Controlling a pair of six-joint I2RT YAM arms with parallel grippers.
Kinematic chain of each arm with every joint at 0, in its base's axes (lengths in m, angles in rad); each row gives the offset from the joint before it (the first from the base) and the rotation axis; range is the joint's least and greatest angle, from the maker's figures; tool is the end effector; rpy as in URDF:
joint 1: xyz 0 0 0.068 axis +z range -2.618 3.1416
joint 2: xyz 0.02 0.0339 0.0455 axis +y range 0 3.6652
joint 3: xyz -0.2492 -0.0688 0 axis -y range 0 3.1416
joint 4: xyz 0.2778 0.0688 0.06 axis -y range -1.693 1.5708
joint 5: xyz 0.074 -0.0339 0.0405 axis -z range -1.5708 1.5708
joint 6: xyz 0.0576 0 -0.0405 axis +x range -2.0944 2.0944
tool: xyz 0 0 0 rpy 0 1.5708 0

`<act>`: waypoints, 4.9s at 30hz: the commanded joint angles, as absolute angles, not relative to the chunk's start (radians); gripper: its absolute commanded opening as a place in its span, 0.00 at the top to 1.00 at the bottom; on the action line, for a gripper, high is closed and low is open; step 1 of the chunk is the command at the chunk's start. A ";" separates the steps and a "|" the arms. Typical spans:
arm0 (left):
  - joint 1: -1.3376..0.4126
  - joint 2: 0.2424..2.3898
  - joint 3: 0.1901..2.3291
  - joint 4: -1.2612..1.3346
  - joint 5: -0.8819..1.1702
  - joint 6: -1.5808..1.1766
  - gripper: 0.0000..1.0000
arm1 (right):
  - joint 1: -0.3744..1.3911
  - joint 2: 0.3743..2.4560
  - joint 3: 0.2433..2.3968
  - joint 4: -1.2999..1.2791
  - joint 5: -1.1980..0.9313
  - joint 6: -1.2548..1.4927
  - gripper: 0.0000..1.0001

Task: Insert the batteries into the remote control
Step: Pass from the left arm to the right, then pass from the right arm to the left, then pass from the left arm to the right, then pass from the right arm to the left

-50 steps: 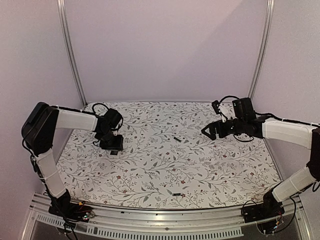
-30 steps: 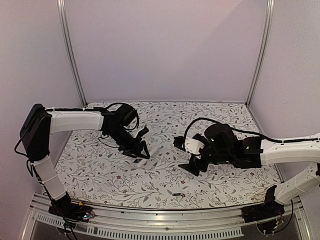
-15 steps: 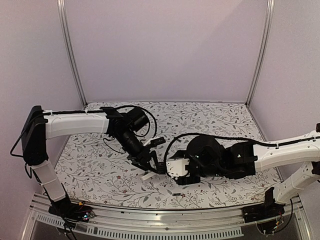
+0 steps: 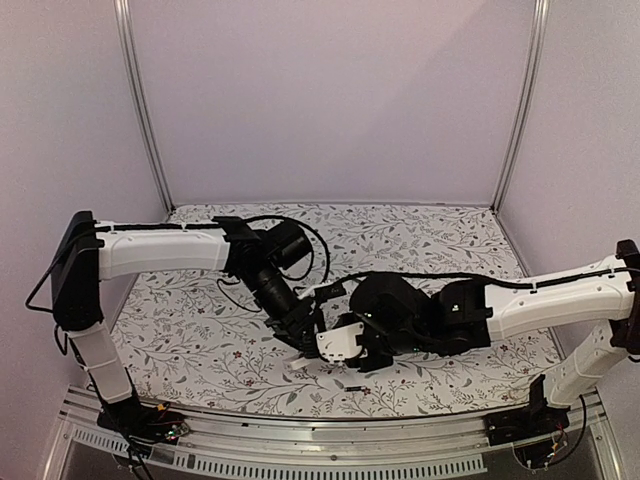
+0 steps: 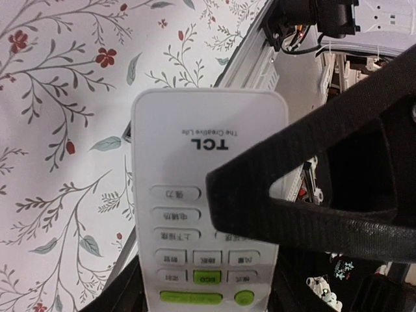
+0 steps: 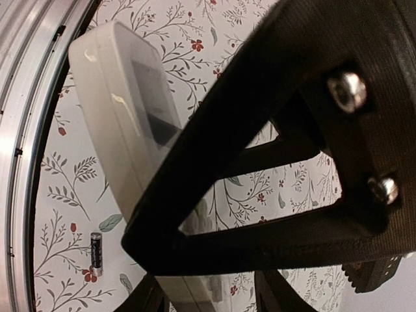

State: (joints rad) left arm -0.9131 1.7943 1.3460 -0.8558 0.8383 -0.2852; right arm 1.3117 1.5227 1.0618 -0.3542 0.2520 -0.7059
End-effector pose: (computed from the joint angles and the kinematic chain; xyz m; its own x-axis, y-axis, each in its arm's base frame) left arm 0.1992 -0.3279 0.1816 -0.7485 0.6612 -0.0511 0.4569 0.4583 -0.7624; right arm 0.1093 0.3564 0.1981 0.4369 -0.8036 -0.4042 -0.8000 -0.1418 -0.5830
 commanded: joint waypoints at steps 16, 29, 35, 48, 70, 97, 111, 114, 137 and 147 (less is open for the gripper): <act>-0.848 1.760 1.426 -0.824 0.817 -0.304 0.44 | 1.304 1.521 1.106 -0.356 0.239 -0.654 1.00; -0.617 1.168 1.045 -0.113 0.322 -0.466 0.00 | 1.024 1.228 0.974 -0.026 0.163 -0.219 1.00; -0.682 1.125 0.959 -0.017 0.134 -0.377 0.01 | 0.999 1.155 0.971 0.112 0.206 0.002 1.00; -0.890 1.231 0.985 0.140 -0.012 -0.252 0.06 | 0.998 1.214 1.037 0.173 0.214 0.340 1.00; -0.975 1.519 1.436 -0.113 -0.060 -0.378 0.00 | 1.067 1.318 1.062 0.096 0.278 0.216 1.00; -0.984 1.631 1.517 -0.165 0.019 -0.401 0.52 | 1.091 1.331 1.077 0.076 0.318 0.195 0.68; -0.992 1.660 1.543 -0.216 0.074 -0.403 0.64 | 1.091 1.337 1.098 0.059 0.326 0.171 0.78; -0.992 1.660 1.550 -0.220 0.079 -0.400 0.64 | 1.092 1.338 1.101 0.051 0.328 0.176 0.90; -1.017 1.496 1.256 -0.080 -0.025 -0.323 0.00 | 1.013 1.181 1.010 0.143 0.401 0.345 1.00; -1.070 1.622 1.394 -0.081 -0.008 -0.269 0.02 | 1.013 1.223 1.003 0.181 0.328 0.387 1.00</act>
State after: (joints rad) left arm -1.0485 1.5929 1.3334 -0.0948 -0.0269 -0.2996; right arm 1.0161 1.2045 1.0195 0.1242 0.3538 0.3595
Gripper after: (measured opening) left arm 0.992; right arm 0.134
